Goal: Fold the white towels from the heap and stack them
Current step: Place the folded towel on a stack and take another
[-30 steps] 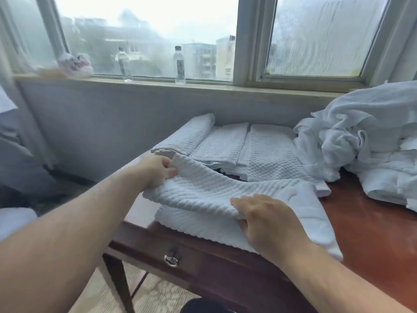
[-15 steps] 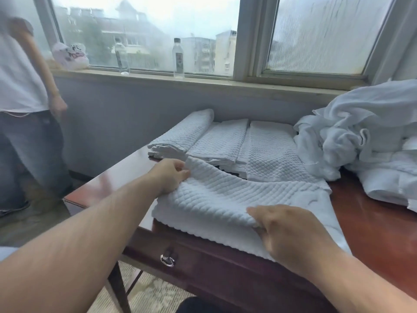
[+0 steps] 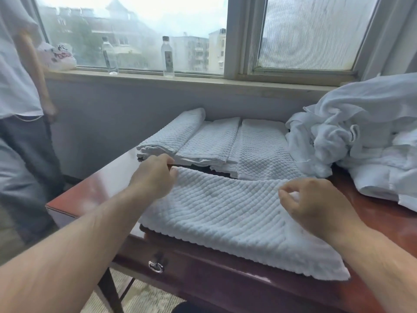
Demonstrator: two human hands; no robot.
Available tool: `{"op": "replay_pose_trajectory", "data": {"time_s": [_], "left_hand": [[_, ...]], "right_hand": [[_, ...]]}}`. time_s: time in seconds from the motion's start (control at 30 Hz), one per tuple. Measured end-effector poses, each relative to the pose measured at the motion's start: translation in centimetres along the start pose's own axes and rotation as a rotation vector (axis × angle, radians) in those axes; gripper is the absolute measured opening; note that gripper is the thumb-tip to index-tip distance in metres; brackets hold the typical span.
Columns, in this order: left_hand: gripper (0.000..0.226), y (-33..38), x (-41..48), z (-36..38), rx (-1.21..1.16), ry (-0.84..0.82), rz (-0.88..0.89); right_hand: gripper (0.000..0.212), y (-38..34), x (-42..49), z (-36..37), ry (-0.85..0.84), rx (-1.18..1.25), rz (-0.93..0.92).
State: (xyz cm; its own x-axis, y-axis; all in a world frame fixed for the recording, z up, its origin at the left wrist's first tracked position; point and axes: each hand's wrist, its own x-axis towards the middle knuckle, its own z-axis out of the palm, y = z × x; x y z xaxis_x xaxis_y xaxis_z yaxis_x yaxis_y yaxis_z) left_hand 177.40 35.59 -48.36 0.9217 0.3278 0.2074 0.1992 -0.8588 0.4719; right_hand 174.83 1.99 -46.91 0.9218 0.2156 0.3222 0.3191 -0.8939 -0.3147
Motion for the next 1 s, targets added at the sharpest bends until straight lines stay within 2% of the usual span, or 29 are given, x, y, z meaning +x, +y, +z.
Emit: {"op": "replay_pose_trajectory", "data": {"time_s": [0.1, 0.17, 0.23, 0.3, 0.37, 0.53, 0.63, 0.73, 0.8, 0.9, 0.97, 1.0], "left_hand": [[0.027, 2.8, -1.0, 0.6, -0.099, 0.028, 0.208], [0.026, 4.9, -2.0, 1.3, -0.138, -0.071, 0.369], [0.034, 5.9, -2.9, 2.9, -0.082, -0.213, 0.477], [0.048, 5.7, -3.6, 5.1, 0.089, -0.336, 0.523], [0.056, 4.9, -4.0, 6.8, 0.232, -0.337, 0.538], [0.060, 4.5, -3.6, 7.6, 0.234, -0.286, 0.562], [0.060, 4.6, -3.9, 7.5, 0.242, -0.288, 0.554], [0.060, 4.7, -3.9, 7.4, 0.237, -0.290, 0.551], [0.060, 4.7, -3.9, 7.4, 0.242, -0.288, 0.548], [0.060, 4.8, -4.2, 7.3, 0.256, -0.299, 0.545], [0.061, 4.8, -4.5, 7.1, 0.258, -0.302, 0.544], [0.061, 4.8, -4.8, 7.1, 0.259, -0.302, 0.544]], "right_hand": [[0.019, 0.8, 1.1, -0.4, 0.080, 0.051, 0.018], [0.020, 0.9, 1.5, 0.0, 0.086, 0.102, 0.031], [0.026, 1.1, 1.1, 1.1, 0.033, 0.119, 0.024], [0.023, 1.6, 0.3, 2.7, -0.031, 0.073, 0.003], [0.017, 2.5, -0.4, 3.9, -0.005, 0.093, 0.000], [0.008, 3.6, -0.7, 5.0, 0.117, 0.202, 0.065], [0.034, 3.8, -1.2, 4.9, 0.190, 0.242, 0.337], [0.040, 4.5, -2.2, 3.5, 0.175, 0.542, 0.700], [0.046, 5.0, -3.0, 2.0, 0.116, 0.854, 0.821], [0.031, 4.5, -4.9, -0.1, -0.114, 1.207, 0.879], [0.039, 3.6, -6.5, -0.5, -0.303, 1.372, 0.838], [0.044, 3.4, -7.2, -0.5, -0.324, 1.430, 0.785]]}}
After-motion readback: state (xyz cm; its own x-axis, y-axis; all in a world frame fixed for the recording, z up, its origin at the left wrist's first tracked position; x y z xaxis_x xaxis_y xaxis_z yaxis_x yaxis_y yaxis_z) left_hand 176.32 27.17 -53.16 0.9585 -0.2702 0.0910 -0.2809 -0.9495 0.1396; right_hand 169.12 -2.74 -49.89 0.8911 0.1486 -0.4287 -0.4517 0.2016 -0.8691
